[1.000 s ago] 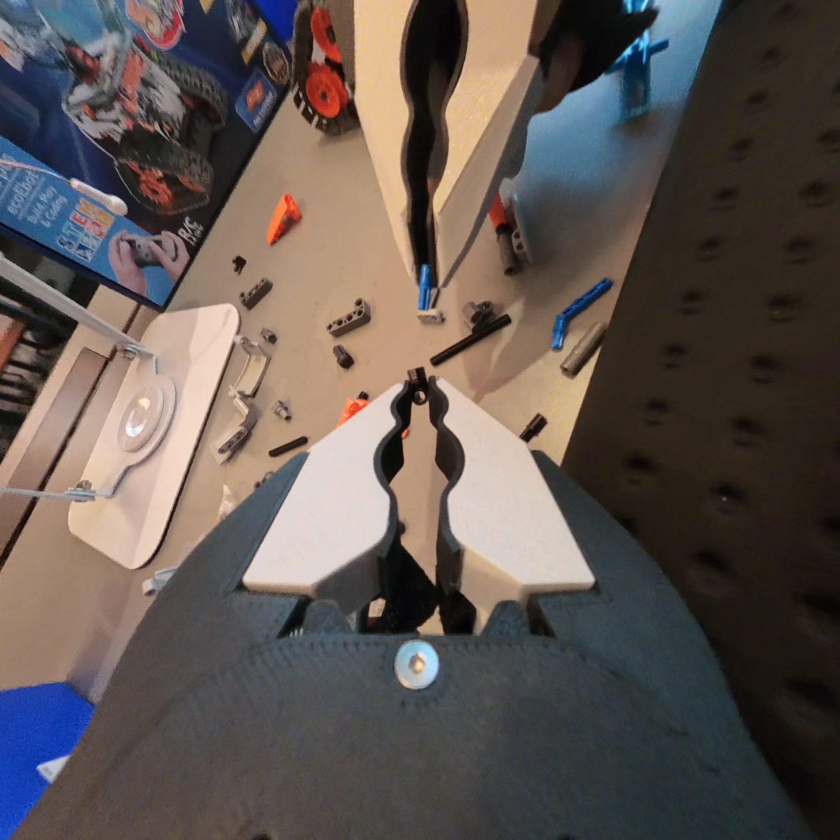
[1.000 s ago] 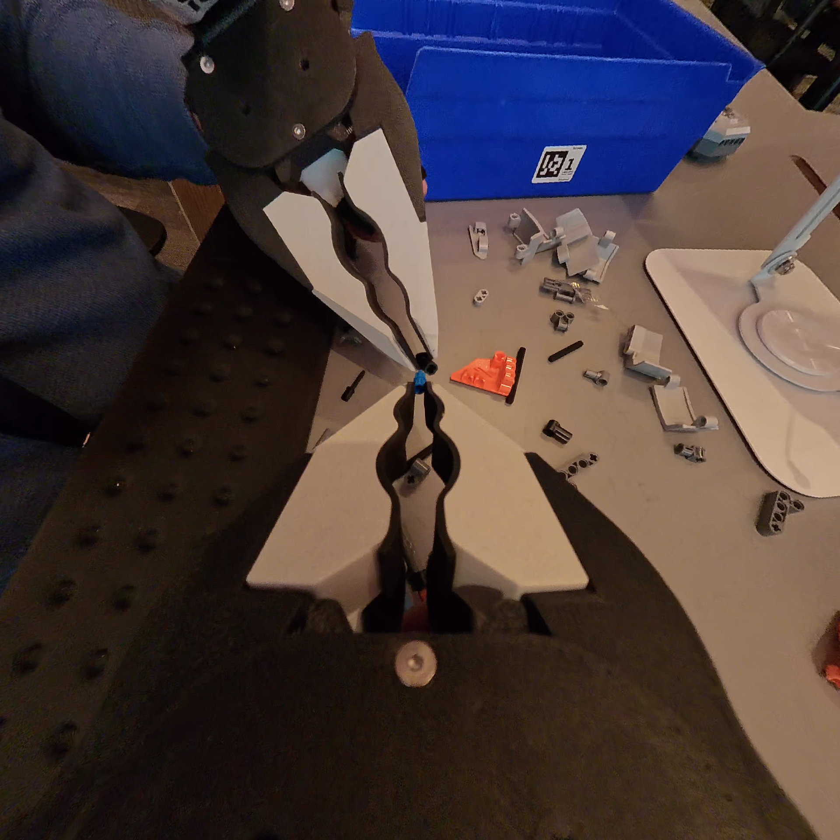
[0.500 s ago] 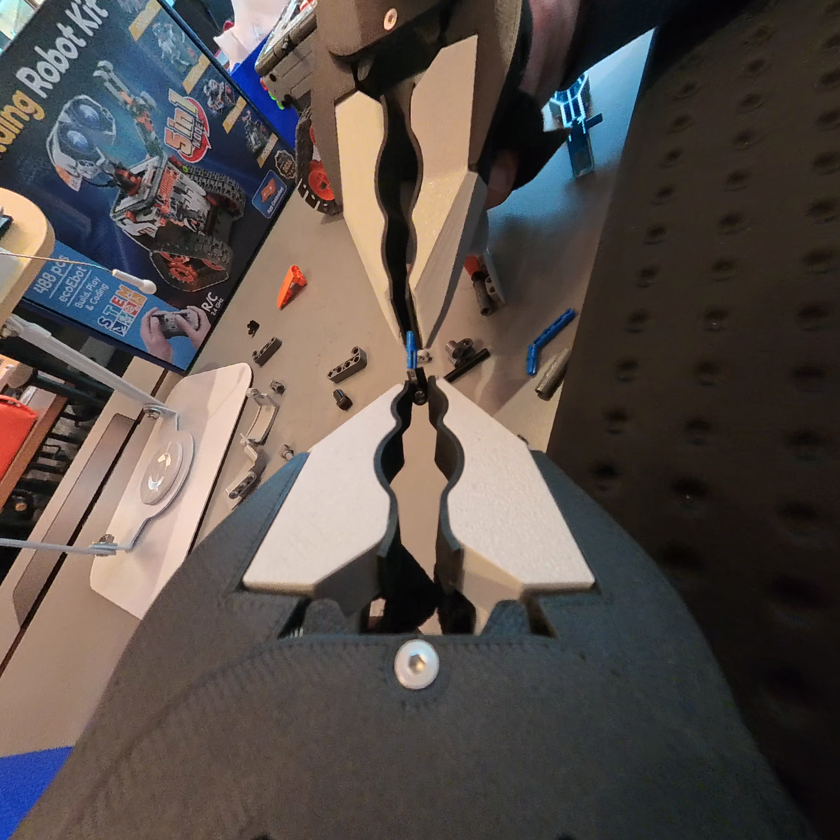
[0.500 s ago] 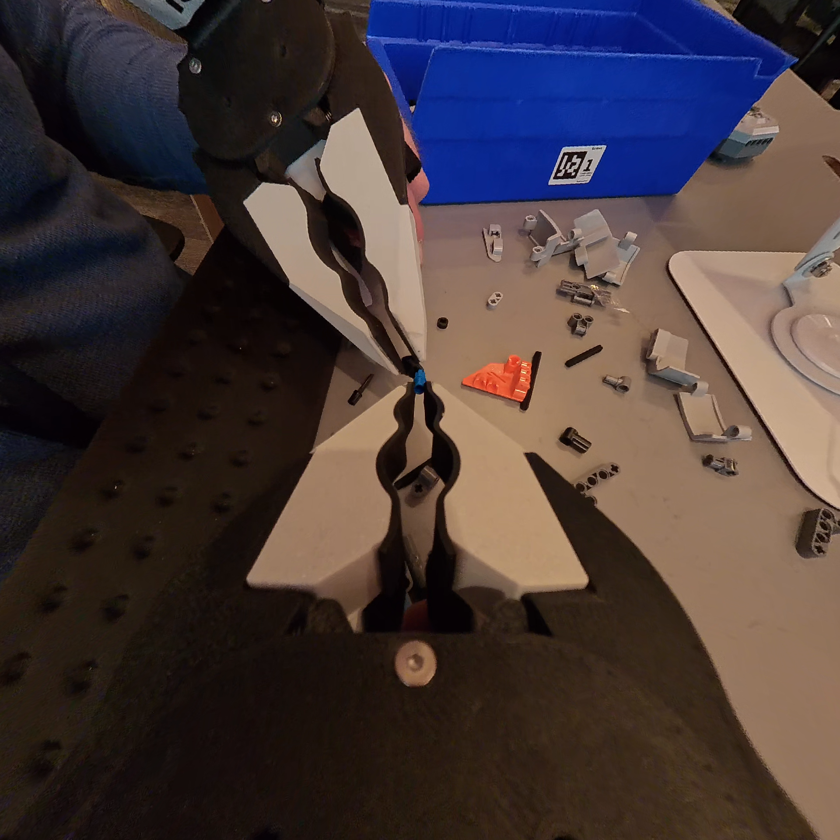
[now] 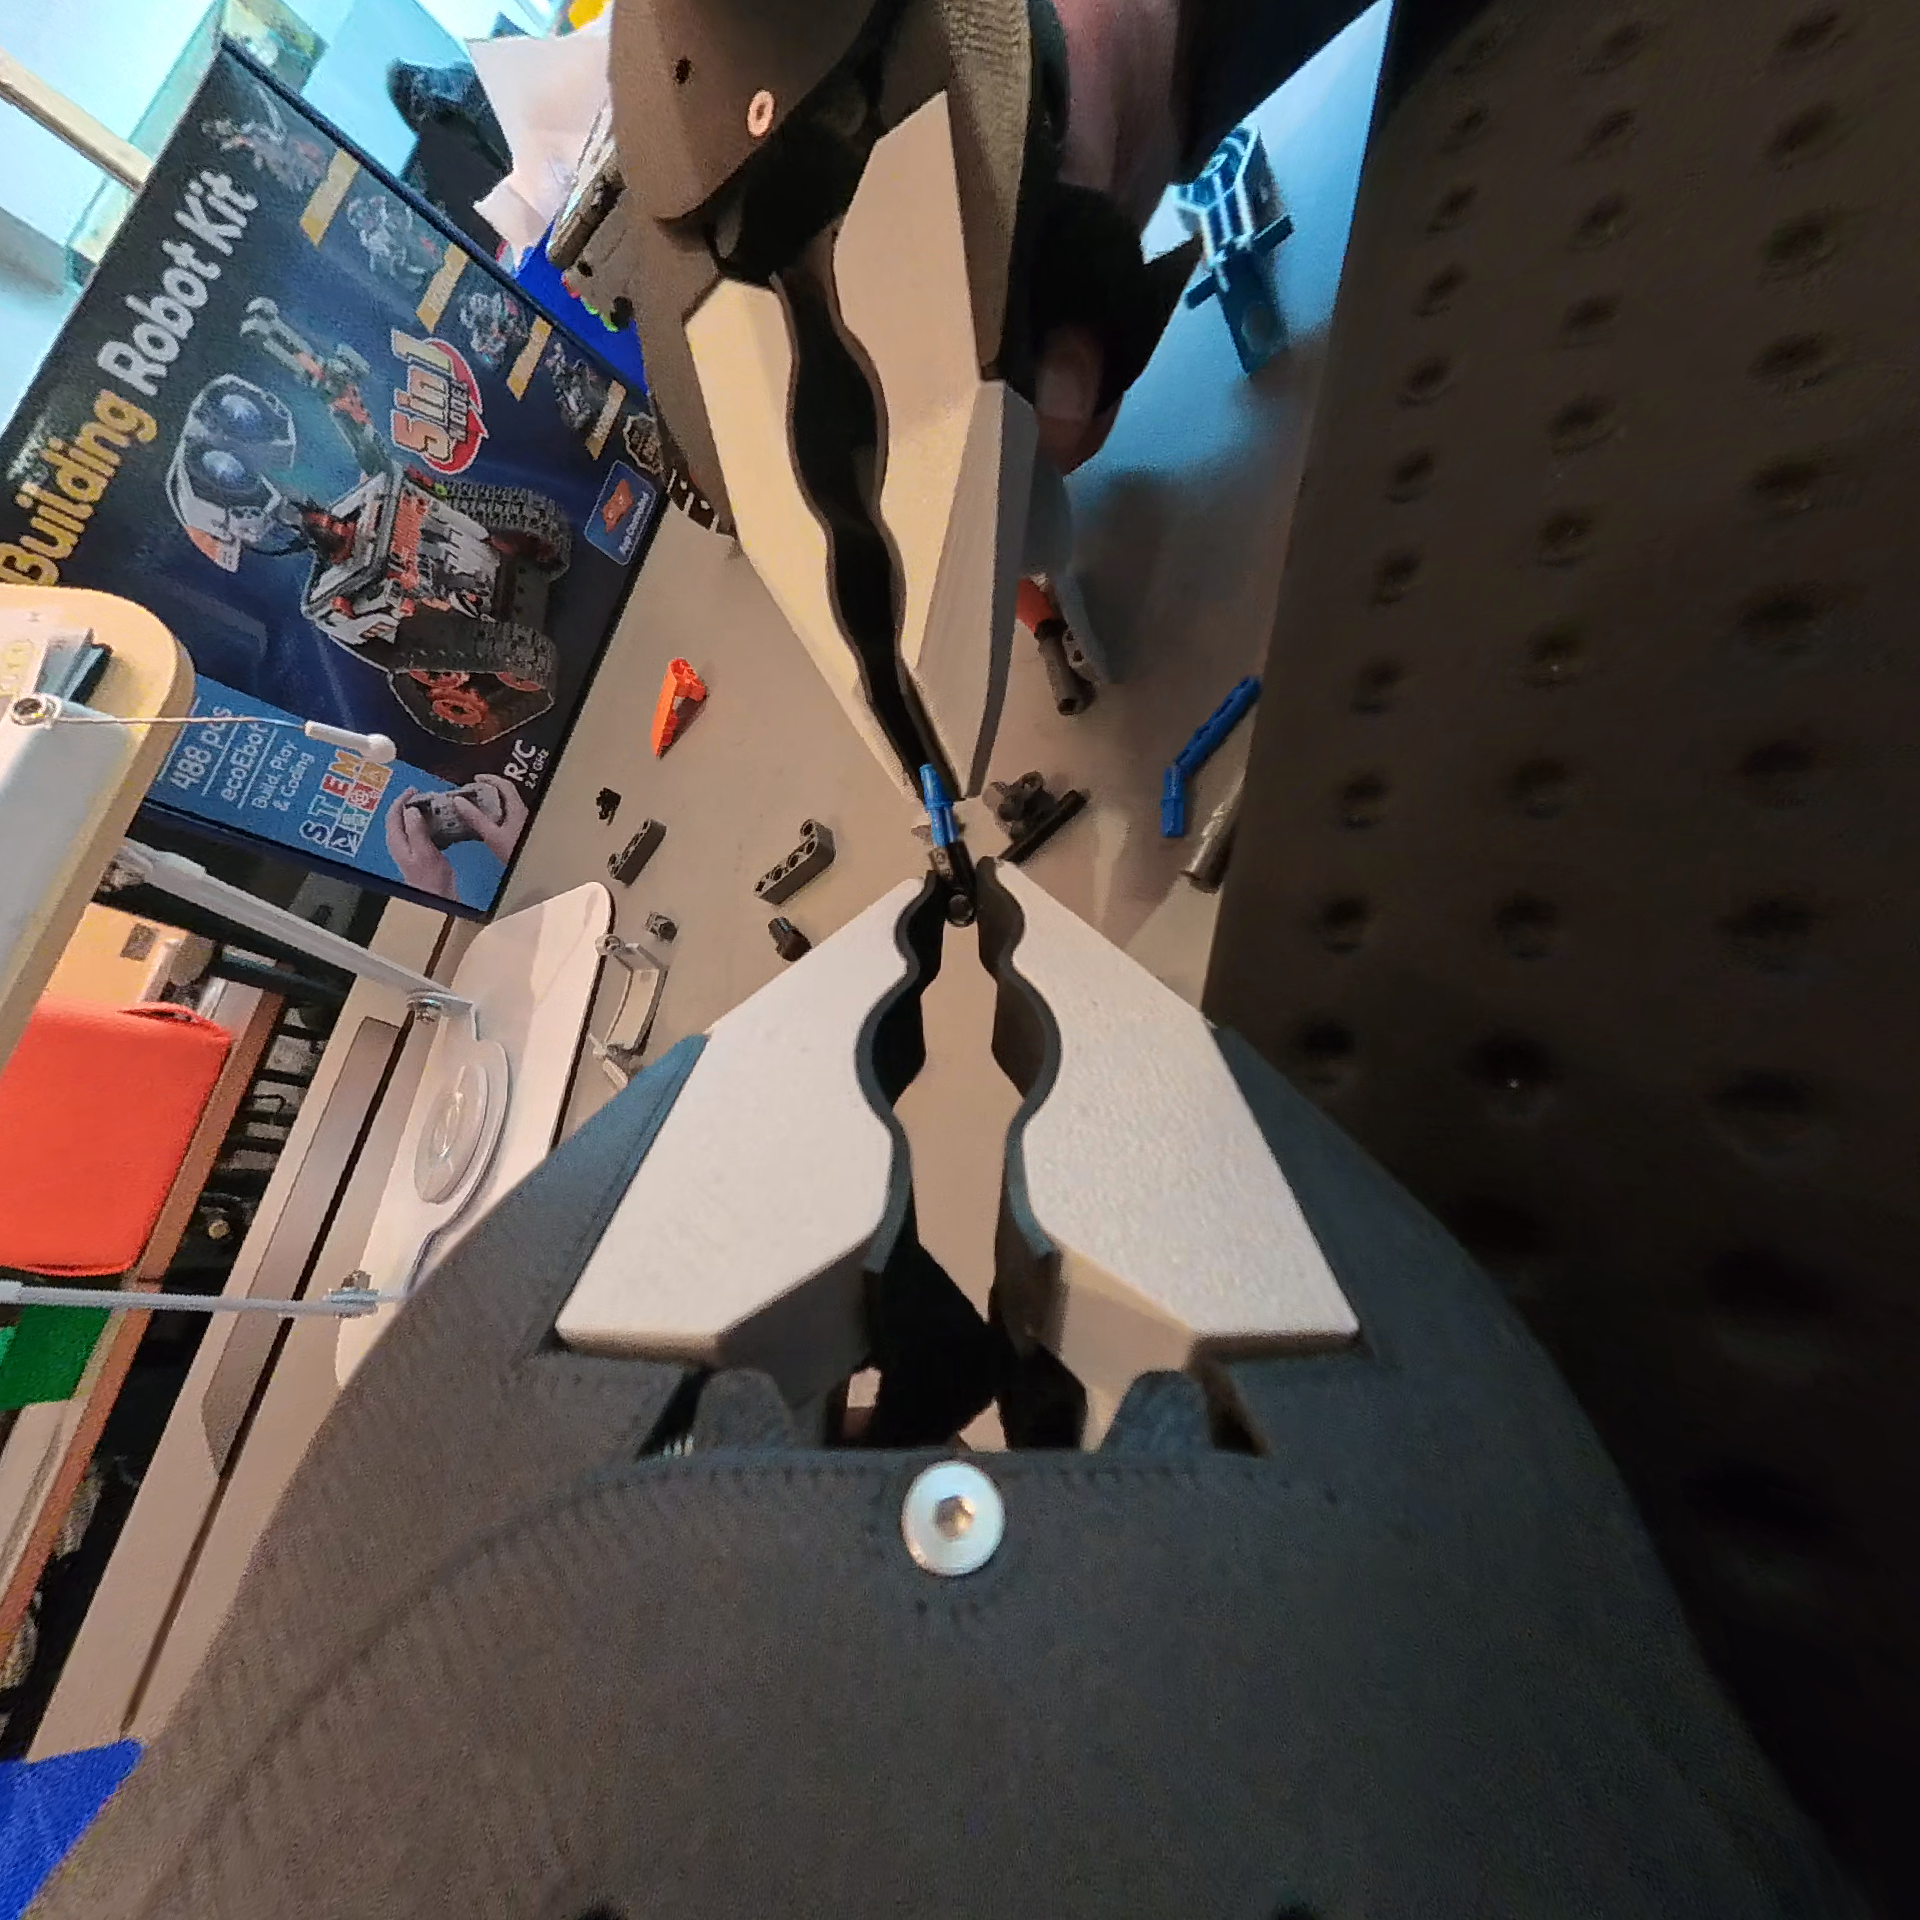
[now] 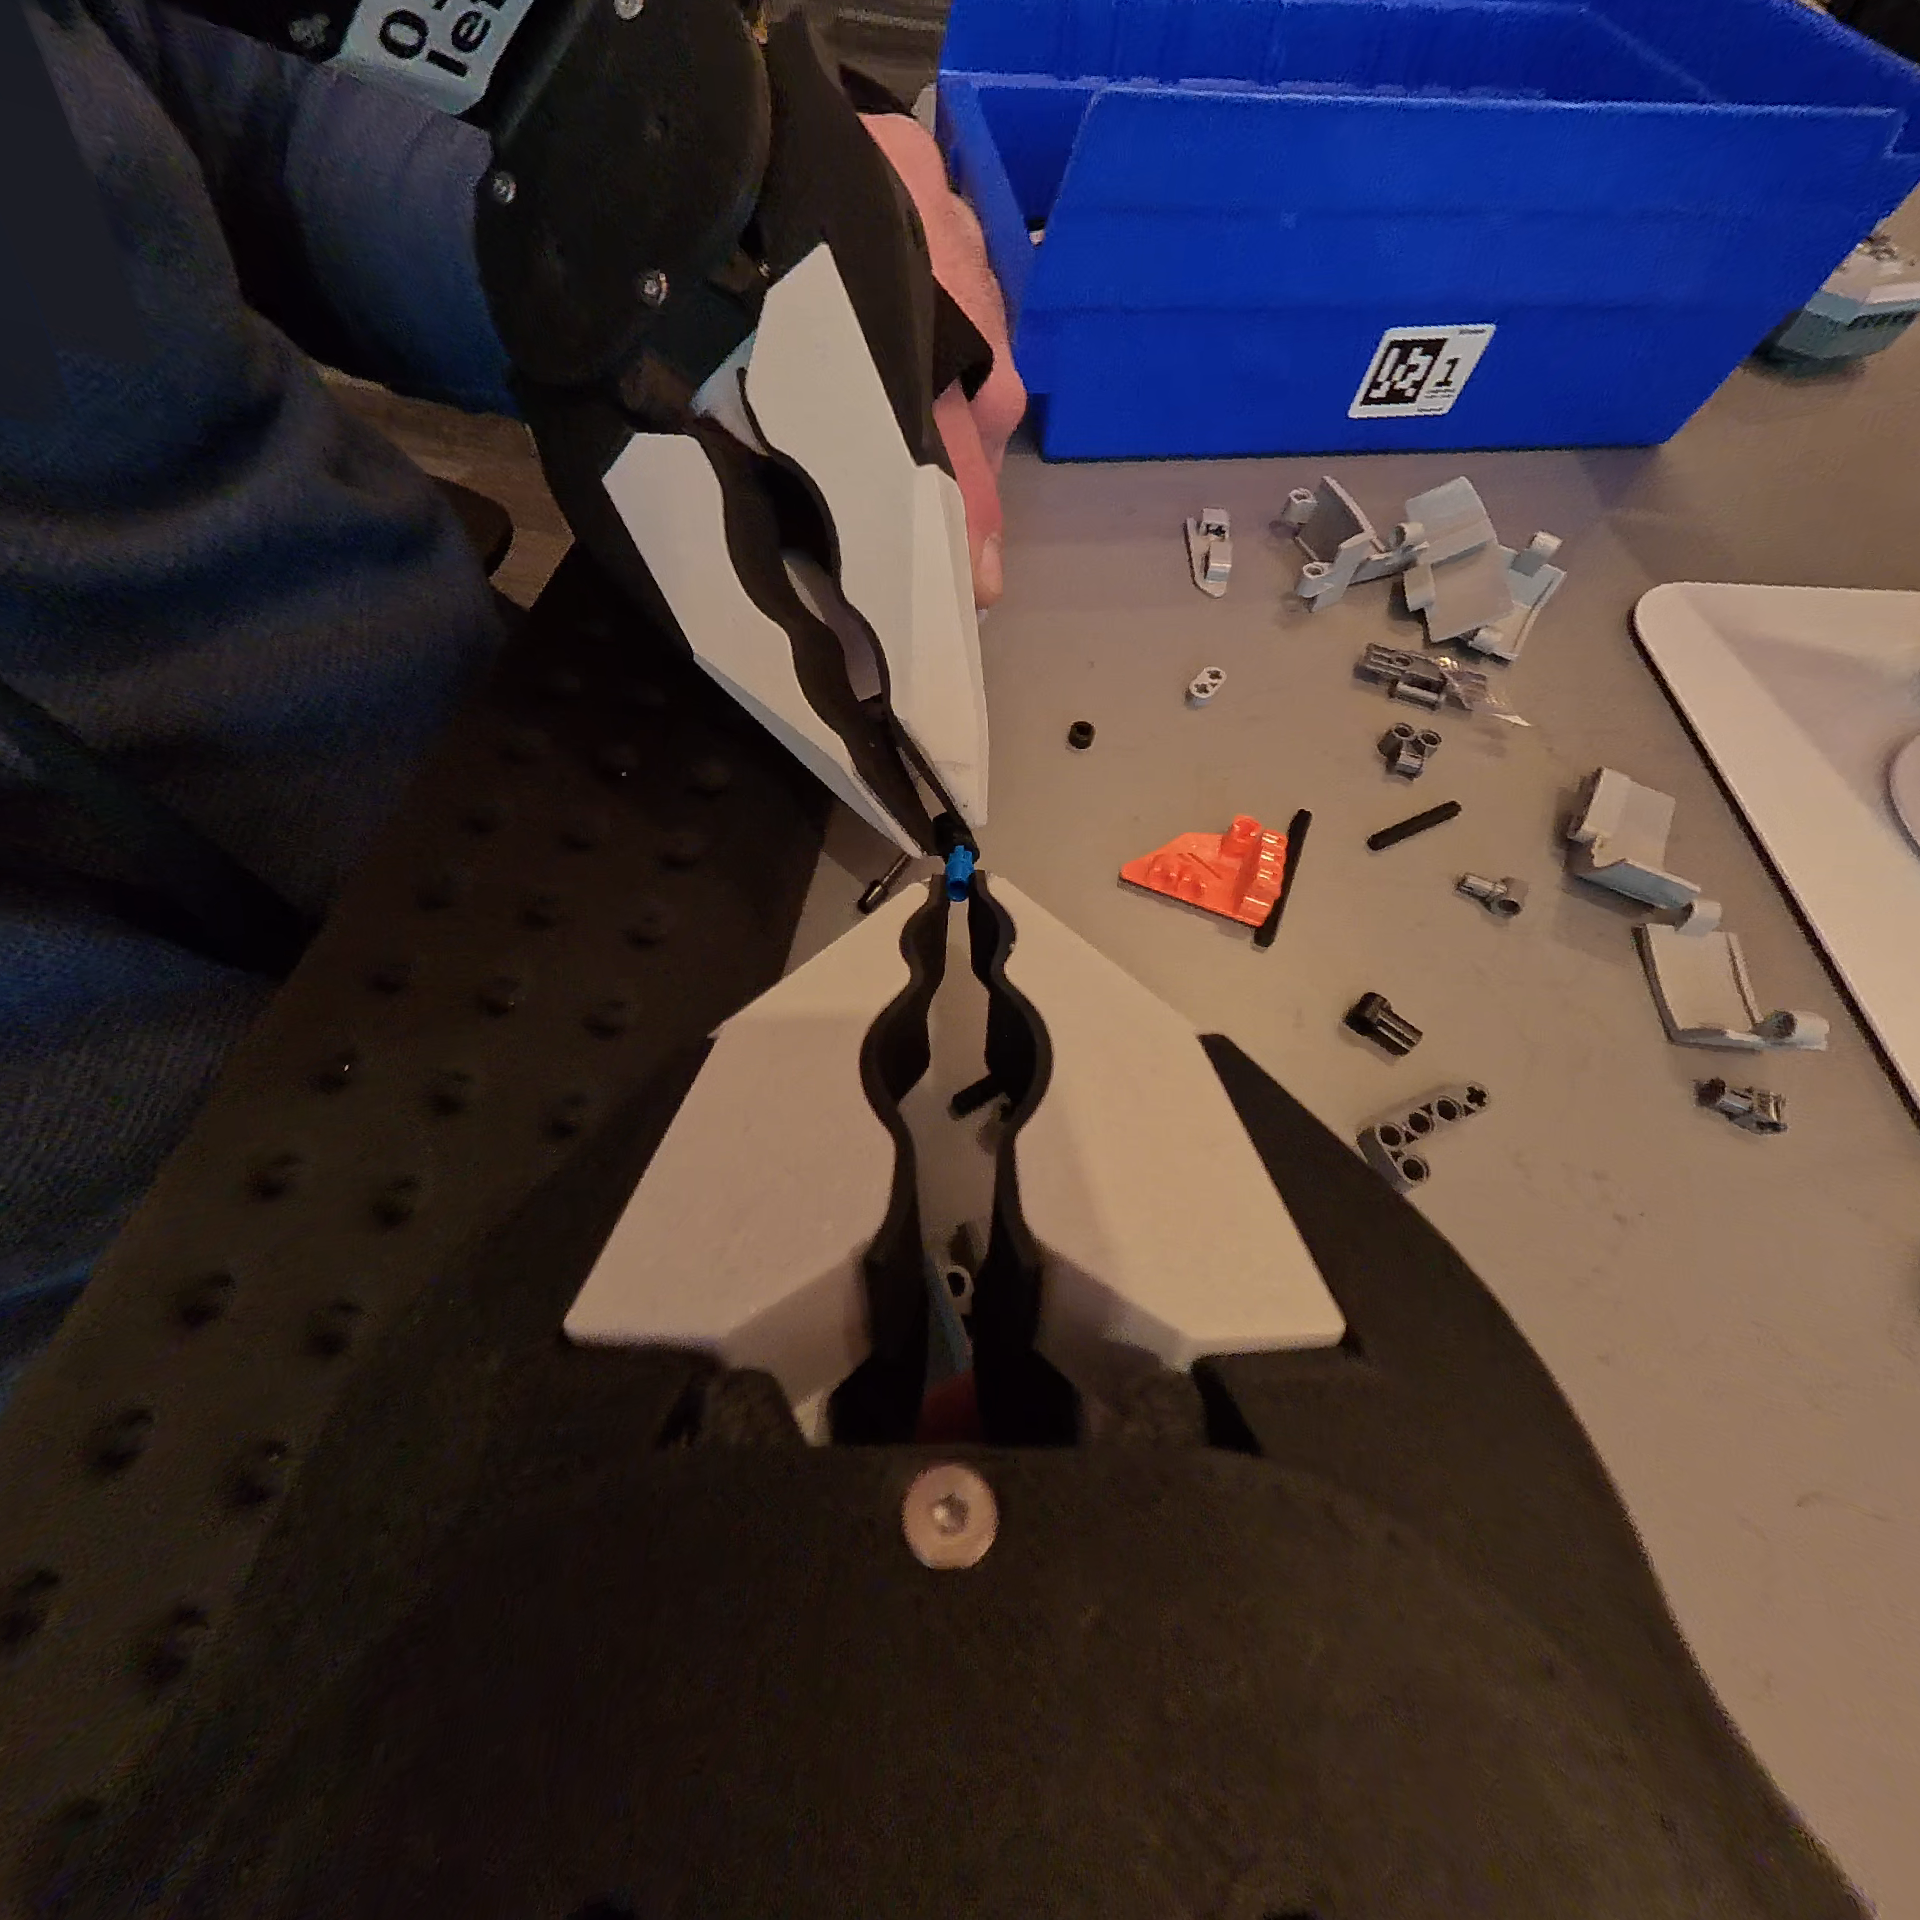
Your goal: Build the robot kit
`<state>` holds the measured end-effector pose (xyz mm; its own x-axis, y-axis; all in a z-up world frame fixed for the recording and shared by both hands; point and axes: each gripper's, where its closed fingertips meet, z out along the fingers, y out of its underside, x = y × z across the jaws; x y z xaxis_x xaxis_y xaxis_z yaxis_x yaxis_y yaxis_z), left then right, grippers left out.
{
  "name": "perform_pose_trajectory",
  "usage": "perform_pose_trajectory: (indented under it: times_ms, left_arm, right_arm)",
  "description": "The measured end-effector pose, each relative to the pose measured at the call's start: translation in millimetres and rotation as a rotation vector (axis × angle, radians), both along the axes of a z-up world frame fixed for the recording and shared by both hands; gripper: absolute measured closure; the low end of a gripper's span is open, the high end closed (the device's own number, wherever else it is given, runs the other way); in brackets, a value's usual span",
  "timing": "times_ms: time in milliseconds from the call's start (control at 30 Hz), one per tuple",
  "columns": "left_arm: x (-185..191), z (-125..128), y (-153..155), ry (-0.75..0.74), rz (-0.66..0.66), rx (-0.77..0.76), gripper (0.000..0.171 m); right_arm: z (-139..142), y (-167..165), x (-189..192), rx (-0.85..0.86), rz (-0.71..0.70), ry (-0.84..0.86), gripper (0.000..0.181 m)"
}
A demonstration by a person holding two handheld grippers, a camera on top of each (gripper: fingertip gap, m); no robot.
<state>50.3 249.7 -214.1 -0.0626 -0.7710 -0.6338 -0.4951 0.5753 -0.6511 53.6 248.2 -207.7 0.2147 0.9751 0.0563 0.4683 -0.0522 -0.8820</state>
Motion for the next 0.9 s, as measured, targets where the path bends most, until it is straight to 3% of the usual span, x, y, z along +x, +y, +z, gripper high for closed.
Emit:
perform_pose_trajectory:
  times_ms: [367,900]
  left_arm:
    - [-6,-3,-22,0.02,-0.154,-0.048,0.166]
    - [-4,-18,-27,0.099,-0.183,-0.08,0.171]
  right_arm:
    - [-2,-21,-8,0.098,0.131,-0.059,0.18]
    - [-21,-24,-11,0.13,0.131,-0.192,0.181]
